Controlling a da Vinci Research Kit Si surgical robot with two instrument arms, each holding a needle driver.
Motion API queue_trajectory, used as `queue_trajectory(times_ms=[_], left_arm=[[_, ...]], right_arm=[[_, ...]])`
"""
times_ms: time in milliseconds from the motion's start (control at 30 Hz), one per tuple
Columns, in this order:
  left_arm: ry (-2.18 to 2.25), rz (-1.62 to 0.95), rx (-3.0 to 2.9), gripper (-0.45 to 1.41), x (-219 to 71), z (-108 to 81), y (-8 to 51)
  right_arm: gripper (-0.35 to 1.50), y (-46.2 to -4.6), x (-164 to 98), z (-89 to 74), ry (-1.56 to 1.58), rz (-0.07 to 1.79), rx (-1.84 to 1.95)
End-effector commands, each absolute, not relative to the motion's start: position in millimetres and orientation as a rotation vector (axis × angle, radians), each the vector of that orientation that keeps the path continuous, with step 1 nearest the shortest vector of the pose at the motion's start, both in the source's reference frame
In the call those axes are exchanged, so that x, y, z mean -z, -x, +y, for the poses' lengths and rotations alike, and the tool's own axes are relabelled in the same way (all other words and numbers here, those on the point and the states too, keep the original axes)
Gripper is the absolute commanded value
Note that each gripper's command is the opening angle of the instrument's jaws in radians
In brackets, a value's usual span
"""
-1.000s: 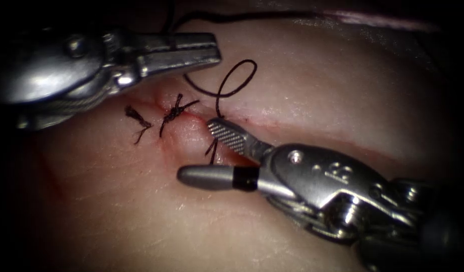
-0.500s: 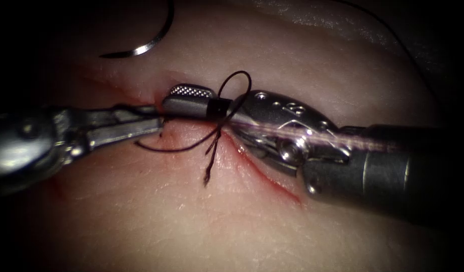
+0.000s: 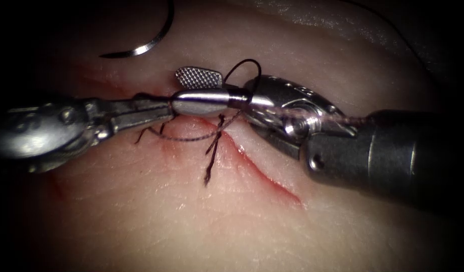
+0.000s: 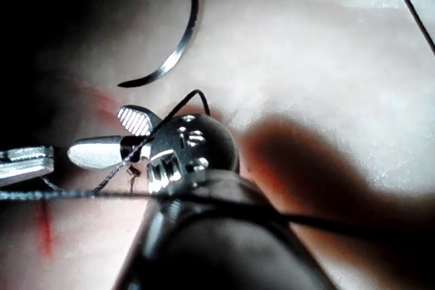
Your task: Wound Closure
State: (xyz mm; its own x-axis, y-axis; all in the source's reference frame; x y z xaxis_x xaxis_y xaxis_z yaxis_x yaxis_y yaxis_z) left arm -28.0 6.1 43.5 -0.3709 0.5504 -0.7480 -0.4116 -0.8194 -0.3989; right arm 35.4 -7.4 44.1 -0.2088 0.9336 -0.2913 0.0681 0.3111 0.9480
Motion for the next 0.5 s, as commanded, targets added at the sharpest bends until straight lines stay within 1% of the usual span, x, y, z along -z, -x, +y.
queue_trajectory(times_ms=[33,67,167,233,267,367,500], left_arm=[[1.276,-0.196,-2.194,-0.45,-44.3,5.9,28.5],[1.274,-0.200,-2.185,-0.45,-44.6,5.9,28.5],[1.272,-0.202,-2.173,-0.45,-45.5,5.9,28.6],[1.268,-0.208,-2.159,-0.45,-45.9,5.9,28.6],[1.269,-0.206,-2.160,-0.45,-46.2,6.0,28.5],[1.268,-0.207,-2.152,-0.45,-46.9,6.2,28.5],[1.266,-0.211,-2.143,-0.45,-47.5,6.6,28.5]], right_arm=[[0.68,-36.0,-44.0,-7.2,-0.961,1.556,-1.051],[0.59,-35.9,-43.8,-7.2,-0.972,1.555,-1.047],[0.46,-35.6,-43.0,-7.3,-1.009,1.548,-1.025],[0.29,-35.4,-42.7,-7.4,-1.001,1.556,-0.994],[0.09,-35.3,-42.6,-7.5,-0.996,1.561,-0.975],[-0.33,-35.0,-42.3,-7.3,-0.953,1.583,-0.926],[-0.33,-34.7,-42.1,-7.1,-0.907,1.604,-0.907]])
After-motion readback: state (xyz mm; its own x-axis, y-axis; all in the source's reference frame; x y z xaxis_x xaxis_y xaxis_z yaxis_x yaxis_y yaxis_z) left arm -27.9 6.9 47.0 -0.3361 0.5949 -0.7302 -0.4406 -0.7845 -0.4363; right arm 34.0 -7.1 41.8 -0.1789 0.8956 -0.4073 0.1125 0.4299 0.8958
